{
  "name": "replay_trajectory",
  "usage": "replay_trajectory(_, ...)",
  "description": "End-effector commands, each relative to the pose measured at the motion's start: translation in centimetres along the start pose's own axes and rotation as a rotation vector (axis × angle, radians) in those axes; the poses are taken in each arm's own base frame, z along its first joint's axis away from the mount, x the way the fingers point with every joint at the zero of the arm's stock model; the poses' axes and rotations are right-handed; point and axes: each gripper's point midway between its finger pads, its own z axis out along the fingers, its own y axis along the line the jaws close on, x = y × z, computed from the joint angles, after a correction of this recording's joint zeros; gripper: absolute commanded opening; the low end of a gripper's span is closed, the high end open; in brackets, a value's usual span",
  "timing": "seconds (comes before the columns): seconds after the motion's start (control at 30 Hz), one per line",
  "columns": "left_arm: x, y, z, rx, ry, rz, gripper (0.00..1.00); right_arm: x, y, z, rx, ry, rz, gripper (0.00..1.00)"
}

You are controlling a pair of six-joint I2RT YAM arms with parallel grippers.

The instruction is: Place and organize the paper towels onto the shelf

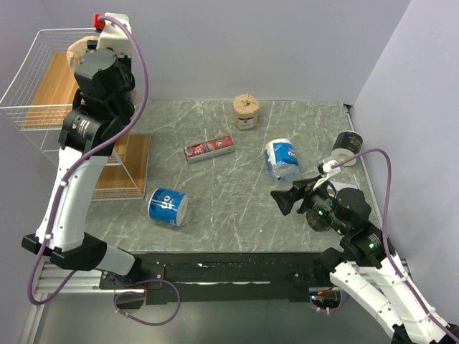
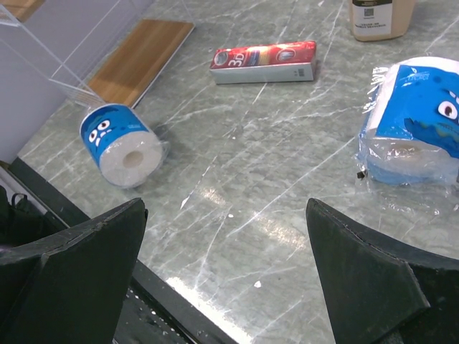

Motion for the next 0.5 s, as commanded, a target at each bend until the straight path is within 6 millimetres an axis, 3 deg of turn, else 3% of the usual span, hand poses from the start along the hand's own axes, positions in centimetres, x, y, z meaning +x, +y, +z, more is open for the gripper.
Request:
replay_trajectory(0.0, -2.2, 3.2, 1.4, -0.097, -0.071, -0.045, 0.35, -2.4, 0.9, -0.9, -0.024, -0.060, -0.006, 1.00)
replay_trajectory(0.23, -1.2, 3.3, 4.3, -0.097, -0.068, -0.073, 0.35, -2.9, 1.2, -1.0, -0.030, -0.053, -0.023, 0.99)
replay_trajectory(0.47, -0.9, 5.4, 6.9, -0.144, -0.078, -0.088, 0.39, -3.3, 1.1, -1.1, -0.021, -0.064, -0.026, 1.00)
